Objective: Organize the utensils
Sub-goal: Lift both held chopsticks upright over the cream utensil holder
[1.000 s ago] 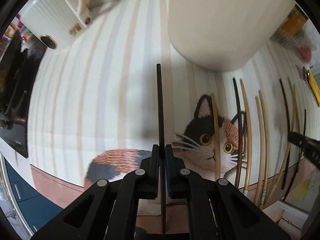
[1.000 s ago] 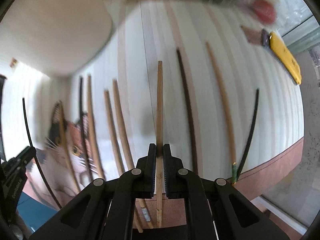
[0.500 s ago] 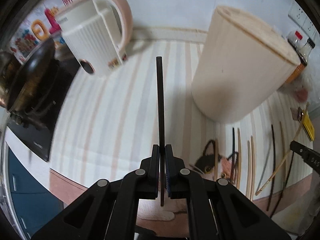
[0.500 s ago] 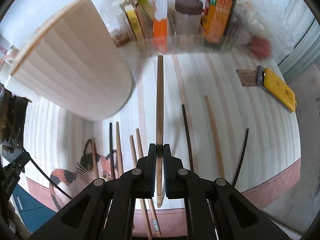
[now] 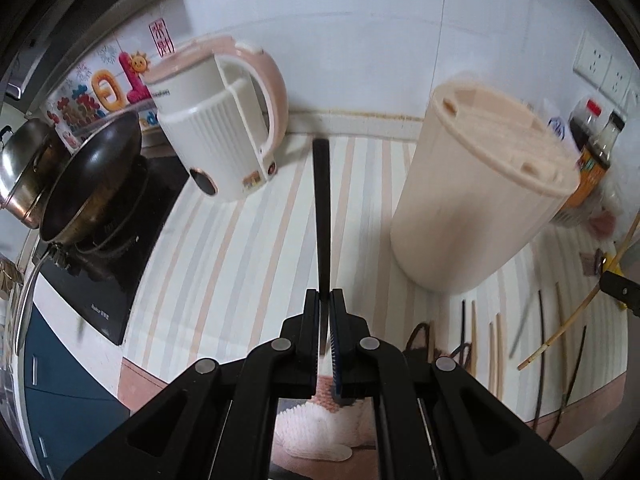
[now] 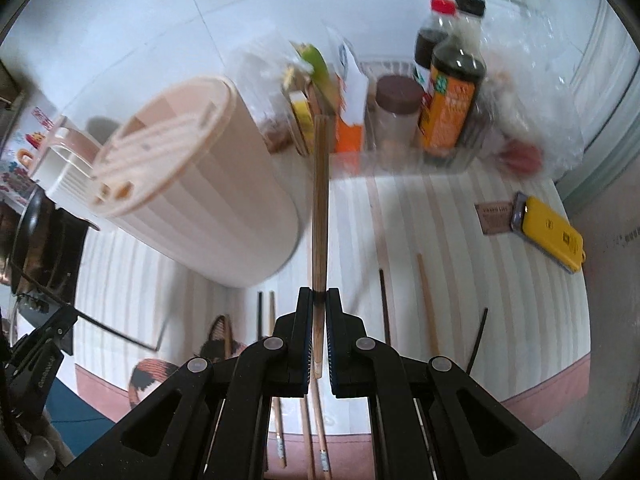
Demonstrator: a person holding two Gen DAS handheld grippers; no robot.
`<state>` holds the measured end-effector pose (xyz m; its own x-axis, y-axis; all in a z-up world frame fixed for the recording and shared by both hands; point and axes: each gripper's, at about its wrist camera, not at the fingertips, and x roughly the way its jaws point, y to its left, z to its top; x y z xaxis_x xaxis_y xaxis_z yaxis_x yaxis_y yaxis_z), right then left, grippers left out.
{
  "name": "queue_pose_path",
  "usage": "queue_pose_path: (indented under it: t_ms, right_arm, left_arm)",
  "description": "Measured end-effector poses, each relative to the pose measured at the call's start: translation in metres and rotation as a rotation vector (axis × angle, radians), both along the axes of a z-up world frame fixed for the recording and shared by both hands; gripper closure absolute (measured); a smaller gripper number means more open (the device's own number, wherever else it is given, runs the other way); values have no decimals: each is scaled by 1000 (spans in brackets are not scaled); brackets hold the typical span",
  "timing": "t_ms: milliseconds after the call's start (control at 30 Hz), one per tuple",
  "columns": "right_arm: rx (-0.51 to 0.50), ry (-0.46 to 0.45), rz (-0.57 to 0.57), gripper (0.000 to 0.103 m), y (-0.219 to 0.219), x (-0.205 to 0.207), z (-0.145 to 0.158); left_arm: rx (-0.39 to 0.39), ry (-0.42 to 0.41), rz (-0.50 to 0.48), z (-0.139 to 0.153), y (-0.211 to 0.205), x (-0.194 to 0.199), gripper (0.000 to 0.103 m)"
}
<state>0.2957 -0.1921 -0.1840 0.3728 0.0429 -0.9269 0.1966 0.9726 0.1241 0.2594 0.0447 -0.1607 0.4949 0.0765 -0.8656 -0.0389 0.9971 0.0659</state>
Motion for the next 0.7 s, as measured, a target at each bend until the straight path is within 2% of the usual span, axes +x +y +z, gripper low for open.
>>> queue_pose_path:
  t_ms: [200,467,700]
  right_arm:
    - [64,-30,33,97,6,9,33]
    - [96,-64,104,97,20,24,87]
    - [93,-156,140,97,26,41,150]
  left_arm:
    - [-45,-60,-13,39,0,1,101]
    - [-119,-114,-19,93,1,5,101]
    - [-172,-195,-49,149,-5,14,101]
